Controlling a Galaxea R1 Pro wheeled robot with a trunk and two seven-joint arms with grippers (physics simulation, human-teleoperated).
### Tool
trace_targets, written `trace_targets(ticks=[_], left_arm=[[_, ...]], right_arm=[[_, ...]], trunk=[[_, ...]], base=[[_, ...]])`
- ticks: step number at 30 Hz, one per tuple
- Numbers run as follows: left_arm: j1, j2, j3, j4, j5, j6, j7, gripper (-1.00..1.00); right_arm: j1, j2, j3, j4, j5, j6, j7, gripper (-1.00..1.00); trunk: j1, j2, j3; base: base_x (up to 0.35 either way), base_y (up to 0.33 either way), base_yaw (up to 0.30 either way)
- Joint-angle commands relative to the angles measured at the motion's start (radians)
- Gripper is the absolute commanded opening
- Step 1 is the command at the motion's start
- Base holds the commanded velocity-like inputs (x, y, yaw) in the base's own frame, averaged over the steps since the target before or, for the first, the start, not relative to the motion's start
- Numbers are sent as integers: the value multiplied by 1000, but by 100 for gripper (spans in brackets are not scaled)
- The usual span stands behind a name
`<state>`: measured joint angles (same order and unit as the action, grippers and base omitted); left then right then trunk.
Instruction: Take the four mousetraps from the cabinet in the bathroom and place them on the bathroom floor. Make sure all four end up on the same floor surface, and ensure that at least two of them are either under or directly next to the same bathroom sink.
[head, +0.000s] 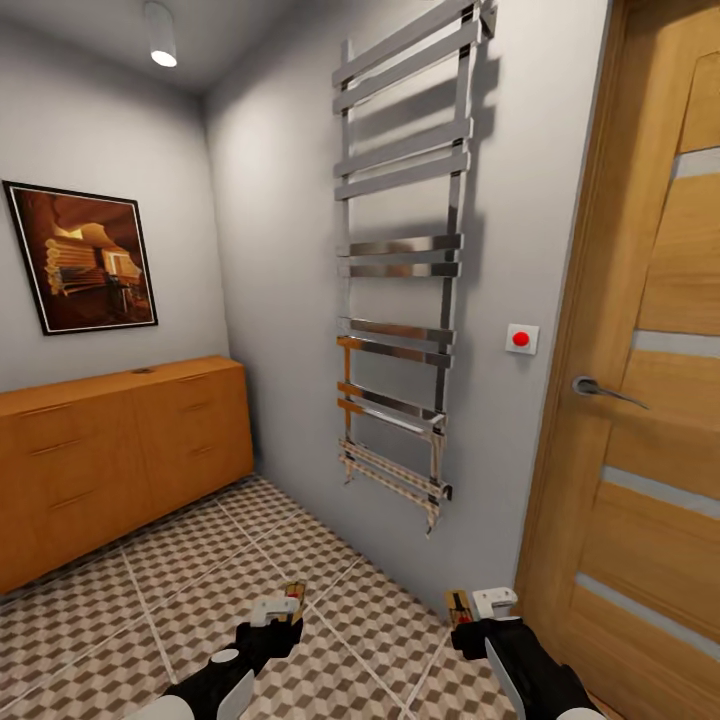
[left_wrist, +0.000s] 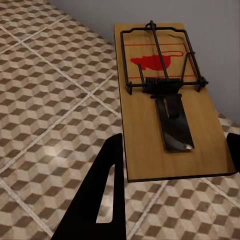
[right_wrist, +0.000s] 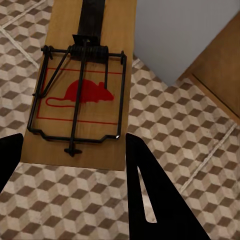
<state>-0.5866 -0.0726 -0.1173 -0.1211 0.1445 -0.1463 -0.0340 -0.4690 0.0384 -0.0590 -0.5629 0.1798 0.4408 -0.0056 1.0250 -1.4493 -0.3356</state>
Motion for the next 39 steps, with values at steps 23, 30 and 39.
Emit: trace_targets(ticks=[23,30,39], left_arm=[[-1,-1,-8,1,7,-4,0,-100],[-1,-1,-8,1,7,-4,1,-100],[-1,-1,-10,1,4,-4,2,-100]], right_arm=[[0,1,-8,-2,4,7,3,-100],[0,1,-8,-2,4,7,2,-100],[0,1,-8,-2,4,7,2,-100]], trunk=[[0,-1,10],[0,-1,14],[0,-1,19]], base=[[0,0,-225],[0,0,-277],[0,0,-277]])
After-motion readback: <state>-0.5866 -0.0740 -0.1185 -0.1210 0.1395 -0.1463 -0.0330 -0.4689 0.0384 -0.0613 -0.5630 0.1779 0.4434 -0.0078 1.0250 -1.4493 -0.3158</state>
